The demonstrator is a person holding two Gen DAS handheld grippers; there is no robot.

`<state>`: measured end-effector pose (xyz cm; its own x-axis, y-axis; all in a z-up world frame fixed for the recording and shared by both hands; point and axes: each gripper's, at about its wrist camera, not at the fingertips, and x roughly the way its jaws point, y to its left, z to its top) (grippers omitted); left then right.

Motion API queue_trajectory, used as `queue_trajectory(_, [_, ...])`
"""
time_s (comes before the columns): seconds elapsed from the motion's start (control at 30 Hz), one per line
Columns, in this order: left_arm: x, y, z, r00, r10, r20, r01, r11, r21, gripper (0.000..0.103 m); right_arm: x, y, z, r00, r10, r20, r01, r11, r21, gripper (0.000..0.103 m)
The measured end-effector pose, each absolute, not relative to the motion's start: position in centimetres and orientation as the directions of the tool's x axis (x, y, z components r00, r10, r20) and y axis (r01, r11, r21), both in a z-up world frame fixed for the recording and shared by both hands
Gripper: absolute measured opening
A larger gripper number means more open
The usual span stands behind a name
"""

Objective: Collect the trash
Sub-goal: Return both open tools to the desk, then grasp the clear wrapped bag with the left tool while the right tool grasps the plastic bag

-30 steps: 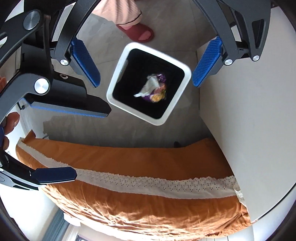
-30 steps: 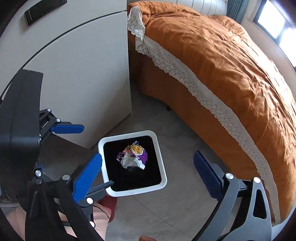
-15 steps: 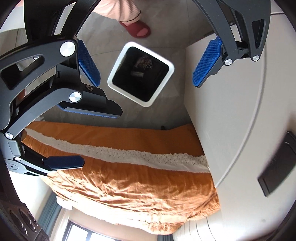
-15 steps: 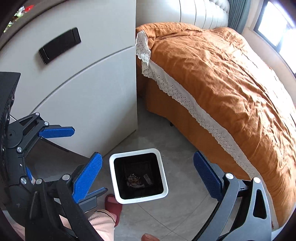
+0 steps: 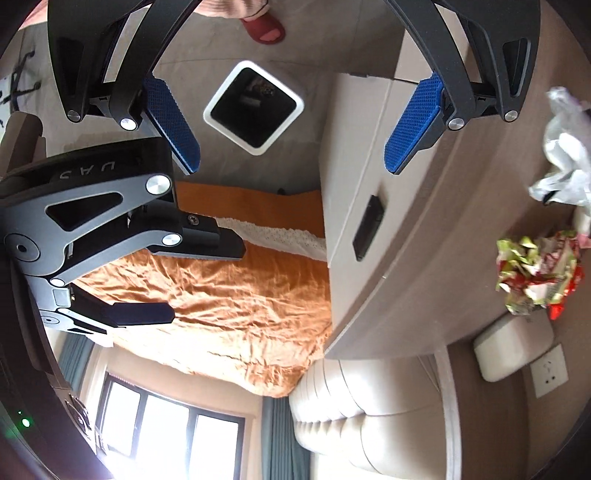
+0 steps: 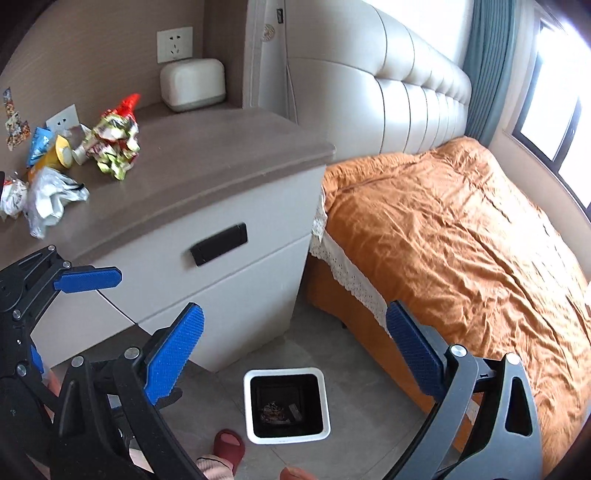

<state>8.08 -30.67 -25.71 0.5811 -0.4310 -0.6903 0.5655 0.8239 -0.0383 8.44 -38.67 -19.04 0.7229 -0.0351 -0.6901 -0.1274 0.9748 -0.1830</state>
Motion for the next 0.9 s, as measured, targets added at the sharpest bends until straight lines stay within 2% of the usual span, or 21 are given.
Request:
queue_trajectory(0.13, [7.0,-28.3,-23.7,0.636,-0.388,-0.667,0.515,0.857,-0.008,0.098,8.3,-36.2,-16.9,0.746,0.045,-0.664,-0.197,0.968,-0.156,0.098])
queue_trajectory(0.5, [5.6,-20.2,-18.9,0.764,-0.130,-0.632,0.228,0.971,0.076,0.098,9.7,-28.2,-13.0,0.731,0.299,-0.613,-0.443,0.891,-0.094,0.098])
queue_trajectory(0.7, [5.6,-14.9,-18.0,0.789,0.001,-0.614,0.086,0.990,0.112,0.098,10.5,-24.1,-12.4,0.710,0.349,-0.612,-0.515,0.849,-0.113,0.098])
queue_trajectory(0.9, [6.7,-9.2,-17.9,0.790,0.055,-0.611,0.030,0.991,0.128,0.098,11.6,-20.8,-13.2,0.691,0.345,-0.635,-0.508,0.857,-0.088,0.098])
